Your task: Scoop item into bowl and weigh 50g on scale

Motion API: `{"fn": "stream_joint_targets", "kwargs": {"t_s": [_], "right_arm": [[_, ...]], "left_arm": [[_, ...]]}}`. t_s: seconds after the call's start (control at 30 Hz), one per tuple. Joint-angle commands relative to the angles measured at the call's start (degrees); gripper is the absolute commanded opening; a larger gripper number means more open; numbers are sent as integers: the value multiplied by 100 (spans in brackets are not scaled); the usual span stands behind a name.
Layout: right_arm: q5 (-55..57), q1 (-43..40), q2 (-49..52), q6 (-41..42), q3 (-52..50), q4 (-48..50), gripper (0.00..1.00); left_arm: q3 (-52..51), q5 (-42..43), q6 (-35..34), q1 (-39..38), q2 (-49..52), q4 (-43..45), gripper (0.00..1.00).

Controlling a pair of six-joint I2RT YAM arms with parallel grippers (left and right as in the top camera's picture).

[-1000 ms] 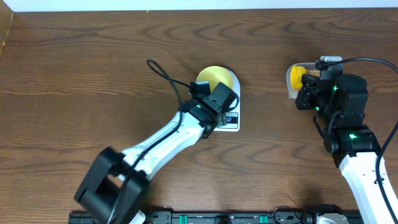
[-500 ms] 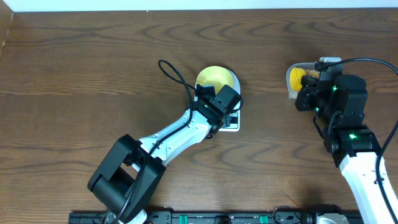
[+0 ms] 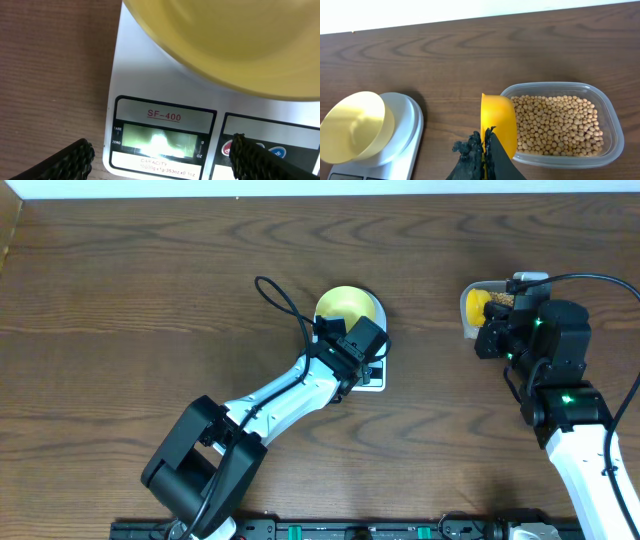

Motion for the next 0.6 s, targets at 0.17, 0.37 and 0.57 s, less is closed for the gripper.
{"fn": "stream_joint_targets", "kwargs": {"t_s": [0.17, 0.37, 0.57], "right_arm": [[-22, -50, -39, -74, 92, -17, 1], [-22, -50, -39, -74, 92, -17, 1], [-22, -52, -39, -74, 92, -20, 1]], "left_arm": [[-31, 210, -271, -61, 57, 26, 89], [-33, 98, -267, -192, 61, 20, 89], [-33, -348, -271, -208, 103, -17, 89]]}}
